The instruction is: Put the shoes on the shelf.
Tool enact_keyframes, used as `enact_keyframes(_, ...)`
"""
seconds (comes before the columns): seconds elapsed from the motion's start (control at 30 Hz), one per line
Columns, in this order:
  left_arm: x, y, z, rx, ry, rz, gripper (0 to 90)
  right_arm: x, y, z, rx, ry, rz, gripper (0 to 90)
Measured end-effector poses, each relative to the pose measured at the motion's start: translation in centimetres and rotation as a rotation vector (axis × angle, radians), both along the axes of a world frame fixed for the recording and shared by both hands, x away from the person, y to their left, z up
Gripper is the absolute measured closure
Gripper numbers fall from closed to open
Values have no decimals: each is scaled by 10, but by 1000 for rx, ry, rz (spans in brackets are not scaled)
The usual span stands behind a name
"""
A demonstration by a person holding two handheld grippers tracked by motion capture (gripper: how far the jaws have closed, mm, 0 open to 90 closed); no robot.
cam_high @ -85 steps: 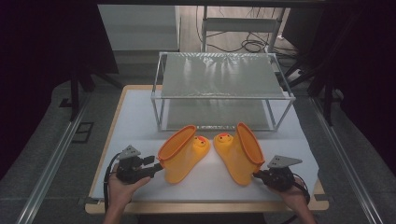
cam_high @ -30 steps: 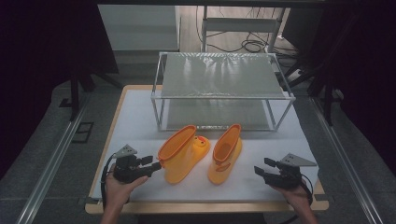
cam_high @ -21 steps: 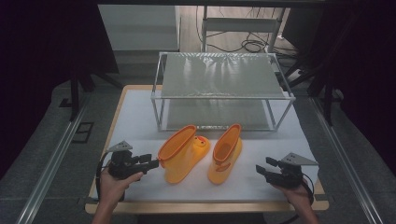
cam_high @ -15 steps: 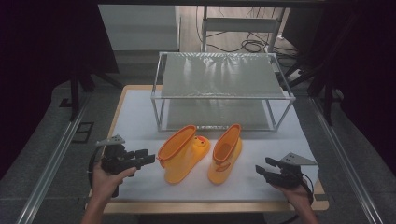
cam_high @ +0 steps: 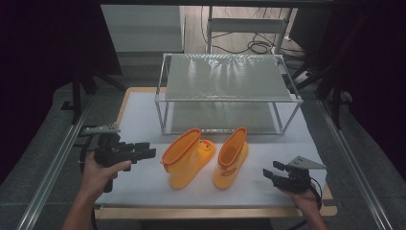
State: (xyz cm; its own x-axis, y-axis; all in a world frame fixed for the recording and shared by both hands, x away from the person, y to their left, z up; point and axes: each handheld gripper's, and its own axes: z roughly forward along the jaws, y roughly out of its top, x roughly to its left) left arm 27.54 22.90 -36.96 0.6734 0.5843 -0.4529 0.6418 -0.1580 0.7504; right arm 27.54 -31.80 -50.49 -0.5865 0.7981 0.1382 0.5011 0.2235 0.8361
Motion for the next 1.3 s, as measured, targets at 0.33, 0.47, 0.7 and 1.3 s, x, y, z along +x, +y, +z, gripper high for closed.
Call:
enact_keyframes(0.33, 7, -8, 30, -13, -11, -50, 500, 1, 0, -2, -4, 6, -4, 400)
enact_keyframes(0.47, 10, -12, 34, -34, 2, -67, 500, 1, 0, -2, -4, 9, -4, 400)
enact_keyframes(0.7, 17, -22, 43, -36, 8, -86, 501, 2, 0, -3, -12, 13, -5, 401)
enact_keyframes(1.3, 36, -63, 62, -21, 39, -155, 505, 3, 3, -6, -31, 19, -2, 401)
